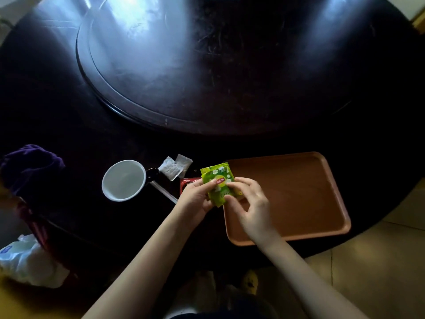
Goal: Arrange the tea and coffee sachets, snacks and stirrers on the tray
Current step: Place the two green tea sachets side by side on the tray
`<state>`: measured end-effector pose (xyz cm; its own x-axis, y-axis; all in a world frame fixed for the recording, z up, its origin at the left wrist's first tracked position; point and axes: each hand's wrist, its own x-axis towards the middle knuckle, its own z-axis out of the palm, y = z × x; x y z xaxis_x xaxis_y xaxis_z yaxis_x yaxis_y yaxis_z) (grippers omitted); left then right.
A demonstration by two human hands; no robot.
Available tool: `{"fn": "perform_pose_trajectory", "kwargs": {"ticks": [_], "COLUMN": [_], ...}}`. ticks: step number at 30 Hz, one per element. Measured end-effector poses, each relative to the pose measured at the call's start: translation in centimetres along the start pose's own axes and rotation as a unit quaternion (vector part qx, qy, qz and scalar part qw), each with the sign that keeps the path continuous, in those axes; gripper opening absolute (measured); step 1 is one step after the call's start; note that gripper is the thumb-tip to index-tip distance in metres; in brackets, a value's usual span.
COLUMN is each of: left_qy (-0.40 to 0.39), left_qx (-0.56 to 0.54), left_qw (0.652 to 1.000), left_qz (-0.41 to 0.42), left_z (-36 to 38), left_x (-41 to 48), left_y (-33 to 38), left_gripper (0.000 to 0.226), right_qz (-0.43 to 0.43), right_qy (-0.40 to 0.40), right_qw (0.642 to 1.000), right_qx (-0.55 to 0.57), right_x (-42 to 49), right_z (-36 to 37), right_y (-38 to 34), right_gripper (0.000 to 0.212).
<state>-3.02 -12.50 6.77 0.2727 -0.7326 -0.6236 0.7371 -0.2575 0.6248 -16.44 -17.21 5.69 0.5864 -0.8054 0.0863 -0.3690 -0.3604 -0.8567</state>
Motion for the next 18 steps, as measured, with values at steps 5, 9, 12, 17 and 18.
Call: {"fn": "perform_pose_trajectory", "kwargs": {"ticks": [5,9,12,17,18], "left_qy": [0.003,0.045,0.090,0.143,0.146], "left_qx": [0.036,0.012,0.006,0.007,0.009], "left_qw": [0.999,0.999,0.995,0.989,0.988], "left_qz": [0.002,-0.019,-0.032,-0.045,-0.043], "left_z": [0.5,-0.1,-1.1,-2.5,-2.7], "left_x": [0.4,0.9,0.9,0.7,0.7], "left_y": [-1.3,-2.2,-2.5,-2.6,-2.6], "left_gripper": [0.012,0.013,0.014,0.012,0.012], "right_qz": [0.166,0.281,0.351,0.347,0.338], "right_qy": [0.035,0.064,0.083,0.060,0.056], "right_qw": [0.980,0.939,0.907,0.927,0.936], "right_qx": [0.106,0.187,0.217,0.128,0.085], "right_x": [0.7,1.8,3.0,5.7,6.0], "right_z": [-1.1,-1.7,-1.9,0.3,0.8], "right_y": [1.6,4.1,5.9,7.0,6.9], "right_gripper": [0.022,0.019,0.025,0.020,0.018]}}
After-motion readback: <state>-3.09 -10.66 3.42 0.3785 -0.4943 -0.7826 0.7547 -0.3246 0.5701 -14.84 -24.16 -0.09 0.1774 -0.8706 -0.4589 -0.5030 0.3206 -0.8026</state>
